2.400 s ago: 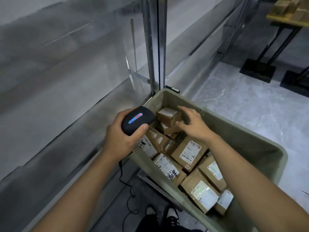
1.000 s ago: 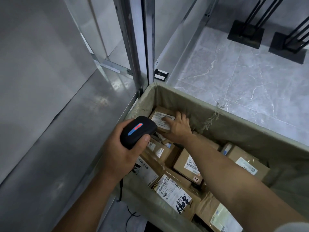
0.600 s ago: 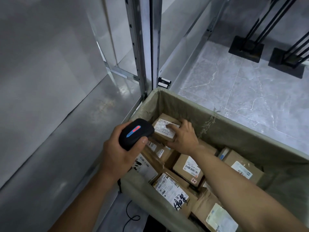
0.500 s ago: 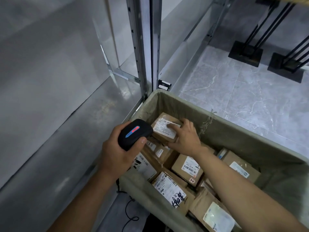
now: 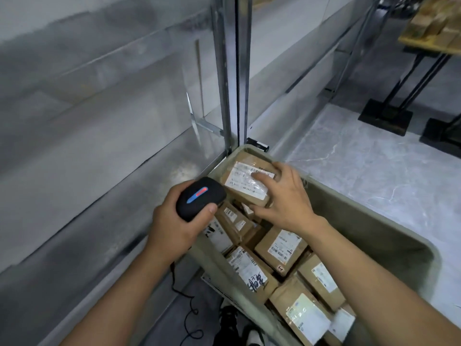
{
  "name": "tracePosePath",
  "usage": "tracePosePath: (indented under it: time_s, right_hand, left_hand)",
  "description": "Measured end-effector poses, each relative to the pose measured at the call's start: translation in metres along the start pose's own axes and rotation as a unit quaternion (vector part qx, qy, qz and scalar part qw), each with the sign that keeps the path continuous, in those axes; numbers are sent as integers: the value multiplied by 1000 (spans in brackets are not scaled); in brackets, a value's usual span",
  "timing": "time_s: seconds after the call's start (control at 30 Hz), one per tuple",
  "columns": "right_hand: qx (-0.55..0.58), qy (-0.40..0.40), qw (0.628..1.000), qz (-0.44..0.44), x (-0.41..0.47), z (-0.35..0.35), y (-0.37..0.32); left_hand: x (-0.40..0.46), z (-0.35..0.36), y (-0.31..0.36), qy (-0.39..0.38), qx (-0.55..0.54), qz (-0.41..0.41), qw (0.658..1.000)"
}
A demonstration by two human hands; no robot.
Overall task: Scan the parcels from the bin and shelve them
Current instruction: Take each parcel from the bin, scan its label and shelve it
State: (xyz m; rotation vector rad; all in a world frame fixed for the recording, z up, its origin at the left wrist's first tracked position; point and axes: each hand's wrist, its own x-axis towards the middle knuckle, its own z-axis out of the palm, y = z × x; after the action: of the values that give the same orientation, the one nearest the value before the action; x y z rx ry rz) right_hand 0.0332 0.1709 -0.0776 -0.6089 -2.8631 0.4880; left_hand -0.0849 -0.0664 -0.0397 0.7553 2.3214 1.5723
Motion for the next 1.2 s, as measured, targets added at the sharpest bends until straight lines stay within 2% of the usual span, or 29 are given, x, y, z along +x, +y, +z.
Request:
tracePosePath:
  time_s: [0.57, 0.83, 1.2]
  right_hand:
    - [-25, 93, 969, -228, -32, -53, -92]
    - [-54, 148, 947, -281, -29, -56, -164]
    - [-42, 150, 929, -336, -47, -55, -245]
  left_hand:
    - [-86, -87, 57, 135, 18, 42, 990]
    - [-124, -140, 64, 212, -2, 42, 976]
    - [-186, -205, 70, 284, 10, 48, 957]
